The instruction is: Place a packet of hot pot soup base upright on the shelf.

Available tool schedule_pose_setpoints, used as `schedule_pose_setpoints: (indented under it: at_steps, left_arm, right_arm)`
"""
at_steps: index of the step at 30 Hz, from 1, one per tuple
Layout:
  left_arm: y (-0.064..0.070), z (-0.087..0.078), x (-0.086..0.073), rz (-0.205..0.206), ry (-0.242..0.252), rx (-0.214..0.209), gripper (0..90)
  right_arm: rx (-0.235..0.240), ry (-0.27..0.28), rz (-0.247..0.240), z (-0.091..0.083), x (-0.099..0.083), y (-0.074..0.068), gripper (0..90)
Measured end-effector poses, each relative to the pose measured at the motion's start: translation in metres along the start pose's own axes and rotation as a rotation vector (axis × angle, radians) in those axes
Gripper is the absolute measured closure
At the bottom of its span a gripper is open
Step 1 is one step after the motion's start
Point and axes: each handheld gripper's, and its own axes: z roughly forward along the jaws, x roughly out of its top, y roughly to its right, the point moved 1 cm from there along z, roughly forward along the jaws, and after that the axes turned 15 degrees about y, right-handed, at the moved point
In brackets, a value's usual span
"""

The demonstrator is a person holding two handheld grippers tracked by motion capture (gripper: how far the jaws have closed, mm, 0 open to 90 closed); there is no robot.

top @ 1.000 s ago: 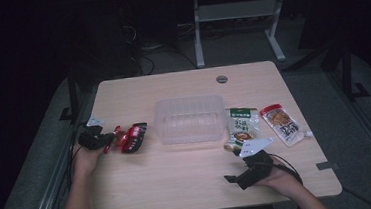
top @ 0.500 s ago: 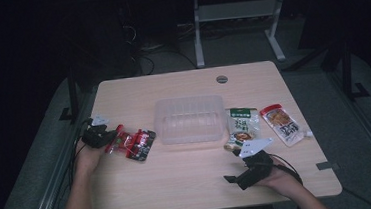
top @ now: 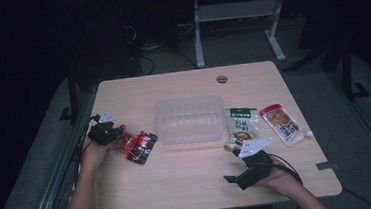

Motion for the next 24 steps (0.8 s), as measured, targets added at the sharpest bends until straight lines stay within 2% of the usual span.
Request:
schedule_pose_setpoints:
  at_steps: [5,7,11,12,14,17,18,19,24]
  left_arm:
    - [0.011,-0.003,-0.001,-0.001,-0.014,-0.063,89.6]
    - [0.02,-0.004,-0.002,0.003,-0.044,-0.097,89.6]
    - [0.031,-0.006,-0.001,0.006,-0.05,-0.111,89.6]
    - [0.035,-0.007,-0.001,-0.007,-0.054,-0.121,89.6]
    - [0.044,-0.009,0.001,0.007,-0.075,-0.149,89.6]
    - [0.056,-0.013,0.004,0.017,-0.105,-0.162,89.6]
    - [0.056,-0.013,0.004,0.017,-0.105,-0.162,89.6]
    - [0.064,-0.016,0.003,0.027,-0.107,-0.173,89.6]
    - [0.073,-0.028,-0.003,0.005,-0.113,-0.185,89.6]
  right_arm:
    - [-0.002,0.003,0.006,-0.001,0.001,-0.001,6.7]
    - [-0.002,0.005,0.005,-0.002,0.001,0.0,6.7]
    - [-0.002,0.006,0.002,-0.003,0.001,0.0,6.7]
    - [-0.001,0.007,0.0,-0.003,0.002,0.0,6.7]
    - [-0.002,0.01,-0.008,-0.002,0.001,-0.001,6.7]
    - [0.001,0.006,-0.007,-0.002,0.002,-0.001,6.7]
    - [0.001,0.006,-0.007,-0.002,0.002,-0.001,6.7]
    - [0.001,0.004,-0.007,-0.002,0.001,-0.001,6.7]
    - [0.0,0.008,-0.011,-0.002,0.002,-0.001,6.7]
